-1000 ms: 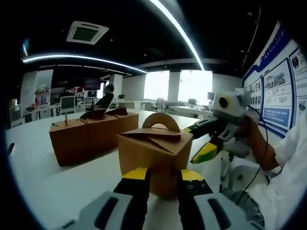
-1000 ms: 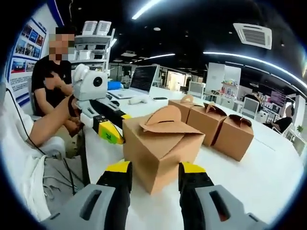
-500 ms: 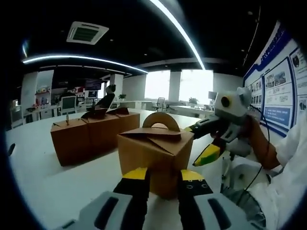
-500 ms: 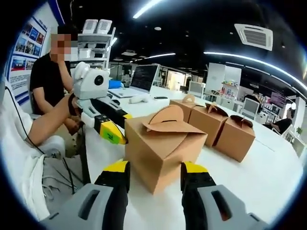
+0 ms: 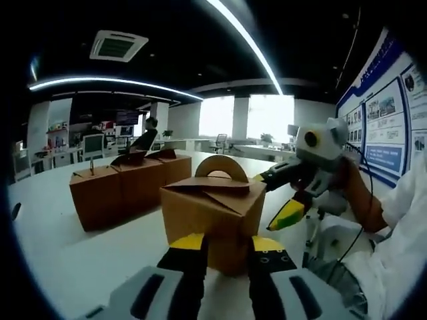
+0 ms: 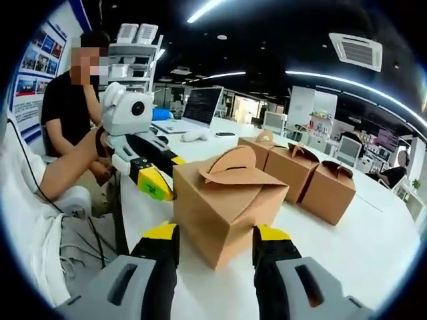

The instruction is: Pick up one paper box from the group, open the paper box, and remove the item inside

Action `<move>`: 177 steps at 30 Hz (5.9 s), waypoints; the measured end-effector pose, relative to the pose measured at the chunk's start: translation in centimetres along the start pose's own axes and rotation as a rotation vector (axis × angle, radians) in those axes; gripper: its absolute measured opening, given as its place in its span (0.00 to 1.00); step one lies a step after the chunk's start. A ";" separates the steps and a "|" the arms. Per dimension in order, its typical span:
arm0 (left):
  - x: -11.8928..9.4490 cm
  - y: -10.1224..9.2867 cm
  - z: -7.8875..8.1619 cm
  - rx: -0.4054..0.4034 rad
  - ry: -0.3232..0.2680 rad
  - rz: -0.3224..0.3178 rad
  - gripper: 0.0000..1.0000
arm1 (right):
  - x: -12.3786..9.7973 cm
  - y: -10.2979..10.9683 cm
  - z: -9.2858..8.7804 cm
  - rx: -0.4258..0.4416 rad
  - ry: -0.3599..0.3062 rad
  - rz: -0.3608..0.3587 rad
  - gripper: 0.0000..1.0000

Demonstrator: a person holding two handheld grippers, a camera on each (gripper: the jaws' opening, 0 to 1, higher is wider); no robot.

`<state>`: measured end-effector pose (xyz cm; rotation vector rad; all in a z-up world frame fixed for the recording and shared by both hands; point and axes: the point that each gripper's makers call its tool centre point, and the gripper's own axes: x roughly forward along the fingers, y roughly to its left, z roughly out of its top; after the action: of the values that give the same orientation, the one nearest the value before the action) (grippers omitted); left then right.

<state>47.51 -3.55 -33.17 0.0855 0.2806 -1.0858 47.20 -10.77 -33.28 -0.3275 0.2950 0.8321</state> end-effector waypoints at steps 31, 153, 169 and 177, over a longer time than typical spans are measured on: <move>-2.8 0.6 3.7 0.025 -0.136 0.006 0.35 | -4.7 -2.3 5.7 -0.129 -0.131 -0.131 0.40; -3.8 0.5 5.3 0.010 -0.173 0.020 0.33 | -0.8 -0.2 7.6 -0.655 0.088 -0.015 0.03; -4.5 0.8 5.7 0.010 -0.188 0.030 0.32 | -0.8 -2.0 9.7 -0.461 0.058 -0.002 0.03; -4.4 0.9 5.7 0.013 -0.195 0.037 0.32 | -0.4 -2.3 10.7 -0.444 0.055 0.000 0.03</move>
<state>47.47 -0.56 -26.55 -0.0041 0.0965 -1.0504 50.01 -8.27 -22.98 -0.7654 0.1589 0.8867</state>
